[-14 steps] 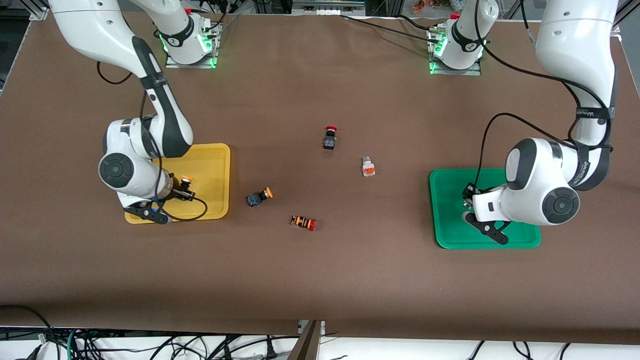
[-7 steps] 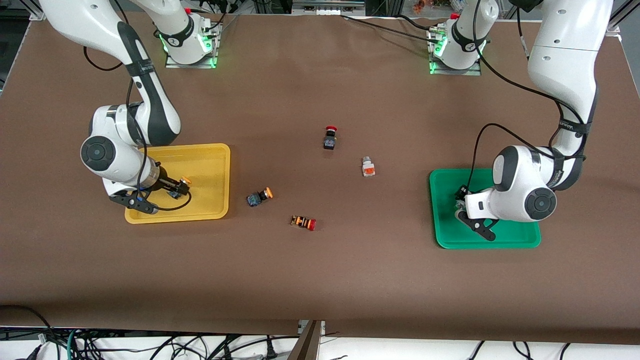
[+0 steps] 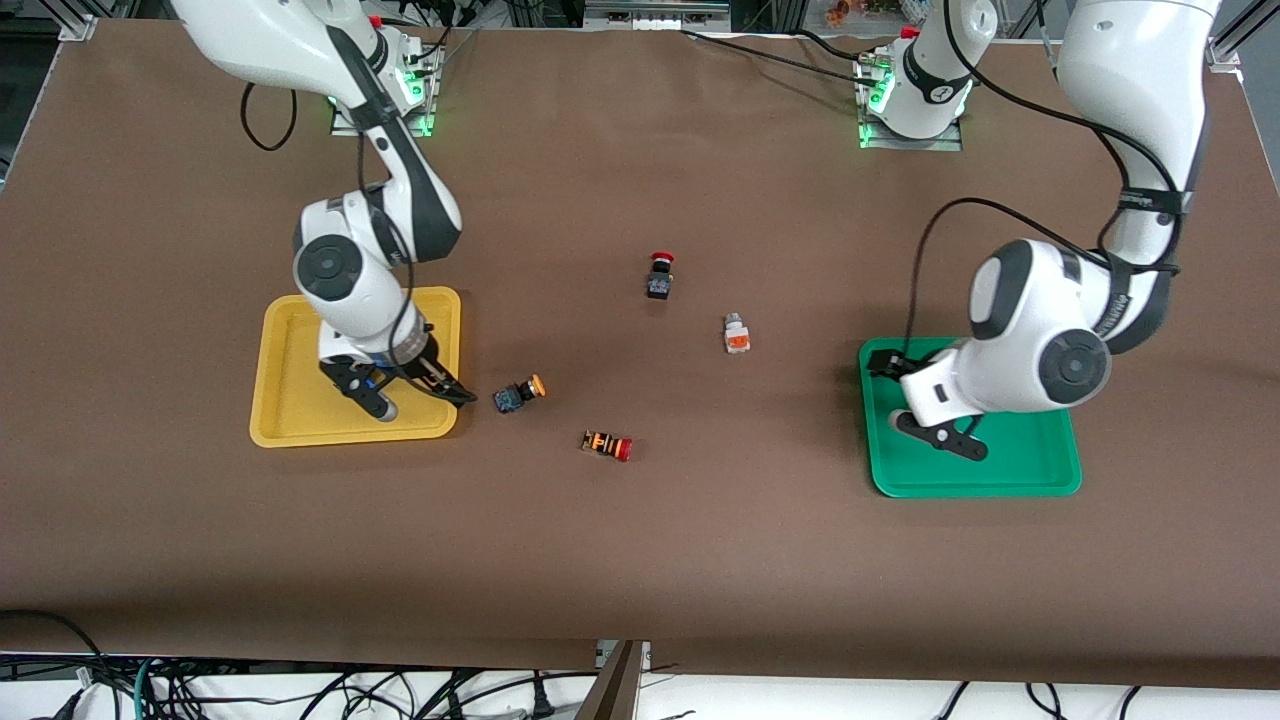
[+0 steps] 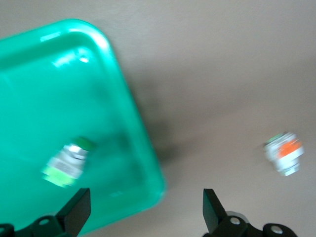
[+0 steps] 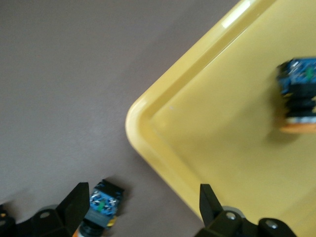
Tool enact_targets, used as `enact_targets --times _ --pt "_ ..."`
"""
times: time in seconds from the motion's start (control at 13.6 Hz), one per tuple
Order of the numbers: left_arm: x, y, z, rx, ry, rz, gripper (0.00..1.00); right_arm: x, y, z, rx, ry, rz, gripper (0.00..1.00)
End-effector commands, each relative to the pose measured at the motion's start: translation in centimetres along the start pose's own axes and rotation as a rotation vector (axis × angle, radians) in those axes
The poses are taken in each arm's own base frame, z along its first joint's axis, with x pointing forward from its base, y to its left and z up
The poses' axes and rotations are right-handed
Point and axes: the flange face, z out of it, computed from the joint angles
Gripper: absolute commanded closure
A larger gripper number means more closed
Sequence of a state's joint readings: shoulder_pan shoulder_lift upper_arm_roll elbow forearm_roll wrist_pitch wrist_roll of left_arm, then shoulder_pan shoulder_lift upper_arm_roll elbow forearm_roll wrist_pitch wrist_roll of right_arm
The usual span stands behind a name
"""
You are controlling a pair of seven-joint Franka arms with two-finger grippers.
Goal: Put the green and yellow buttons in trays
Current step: 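Open both grippers to release the buttons into the trays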
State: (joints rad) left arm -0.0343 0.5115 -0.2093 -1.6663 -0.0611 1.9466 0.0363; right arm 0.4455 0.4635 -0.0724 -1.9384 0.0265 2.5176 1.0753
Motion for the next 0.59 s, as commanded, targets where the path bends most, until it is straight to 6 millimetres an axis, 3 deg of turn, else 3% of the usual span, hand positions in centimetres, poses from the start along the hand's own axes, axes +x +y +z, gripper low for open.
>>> enact_targets --times 0.0,0.07,0.22,0.37,0.52 --pt "-0.2 4.6 1.5 -0.028 -0.014 -0.190 0.00 -2.5 -2.8 1.6 0.024 0.008 0.088 0.02" --pt "-0.2 6.7 1.9 -0.033 -0.004 -0.235 0.00 -3.0 -3.2 2.3 0.022 0.007 0.107 0.02" --pt "-0.5 11.0 4.7 -0.021 -0.018 -0.301 0.00 -4.4 -4.0 3.3 0.036 0.009 0.123 0.02" --pt "-1.1 13.3 7.6 -0.025 0.015 -0.384 0.00 -6.4 -4.8 5.0 0.074 0.018 0.145 0.02" --pt "-1.5 15.4 10.7 -0.039 0.054 -0.443 0.00 -6.8 -4.8 6.5 0.090 0.025 0.147 0.02"
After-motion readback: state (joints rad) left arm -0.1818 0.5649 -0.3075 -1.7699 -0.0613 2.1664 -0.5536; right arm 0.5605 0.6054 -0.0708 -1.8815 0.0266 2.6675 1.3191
